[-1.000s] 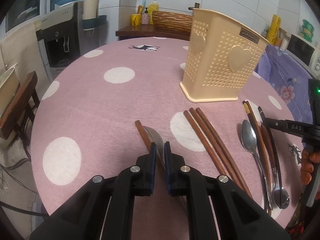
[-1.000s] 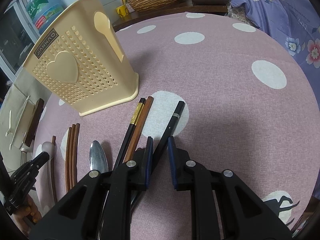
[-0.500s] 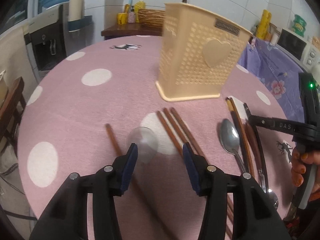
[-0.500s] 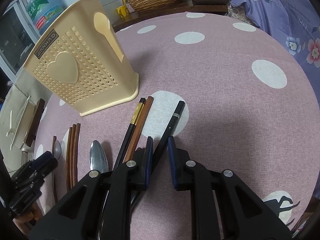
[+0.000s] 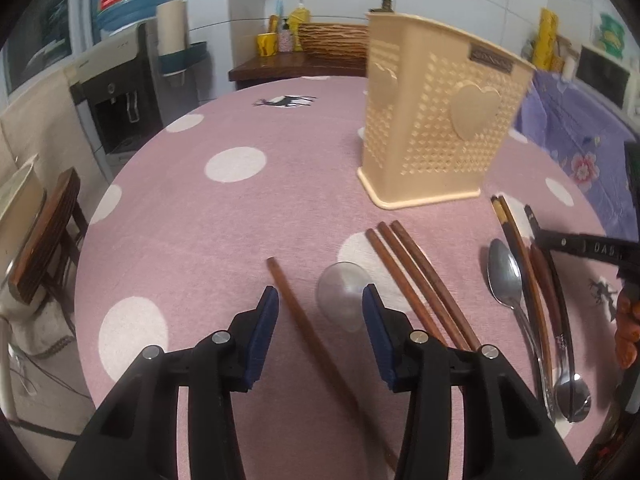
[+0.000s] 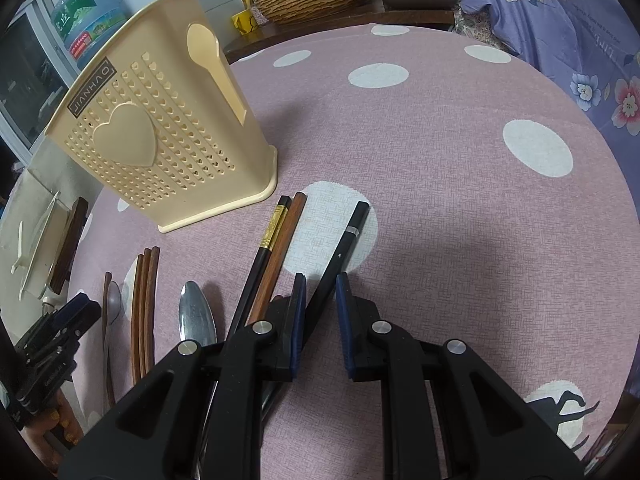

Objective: Organize utensils
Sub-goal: 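Close right tool on black chopstick while left tool grasps pale soup spoon, then lift black chopstick with right tool while left tool lifts soup spoon toward holder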

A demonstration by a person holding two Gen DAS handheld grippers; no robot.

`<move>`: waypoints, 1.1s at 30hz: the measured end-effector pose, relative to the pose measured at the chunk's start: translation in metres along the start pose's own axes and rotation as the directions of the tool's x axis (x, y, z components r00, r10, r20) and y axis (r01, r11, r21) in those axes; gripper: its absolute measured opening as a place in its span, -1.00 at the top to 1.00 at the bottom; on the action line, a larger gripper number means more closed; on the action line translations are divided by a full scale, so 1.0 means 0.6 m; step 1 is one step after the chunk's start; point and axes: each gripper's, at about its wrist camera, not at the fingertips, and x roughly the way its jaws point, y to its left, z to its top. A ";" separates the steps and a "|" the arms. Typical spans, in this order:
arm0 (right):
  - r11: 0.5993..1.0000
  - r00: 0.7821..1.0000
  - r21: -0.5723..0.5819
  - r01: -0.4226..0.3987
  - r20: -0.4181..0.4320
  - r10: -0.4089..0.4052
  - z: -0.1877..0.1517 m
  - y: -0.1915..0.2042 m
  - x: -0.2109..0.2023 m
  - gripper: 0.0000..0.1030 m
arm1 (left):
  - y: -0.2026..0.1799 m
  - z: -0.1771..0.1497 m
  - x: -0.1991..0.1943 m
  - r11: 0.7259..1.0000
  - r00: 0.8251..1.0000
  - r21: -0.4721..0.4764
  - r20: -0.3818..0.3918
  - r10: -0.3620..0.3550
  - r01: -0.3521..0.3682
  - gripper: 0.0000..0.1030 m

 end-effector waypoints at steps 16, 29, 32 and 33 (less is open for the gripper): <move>1.000 1.000 -0.007 0.007 -0.003 -0.007 -0.001 0.002 0.000 0.68 | -0.031 0.011 0.044 0.994 0.999 0.107 -0.046 0.018 -0.013 0.23; 1.000 0.999 0.015 0.027 -0.027 -0.026 0.020 0.001 0.008 0.79 | -0.041 0.020 0.033 0.996 1.000 0.092 -0.009 0.020 -0.019 0.29; 0.999 0.999 0.032 0.011 -0.038 -0.009 0.026 -0.005 0.010 0.79 | -0.041 0.028 0.019 0.996 1.000 0.083 0.018 0.013 -0.015 0.29; 0.999 0.999 0.034 0.006 -0.038 -0.004 0.026 -0.006 0.010 0.80 | -0.041 0.031 0.015 0.997 1.000 0.079 0.025 0.007 -0.009 0.29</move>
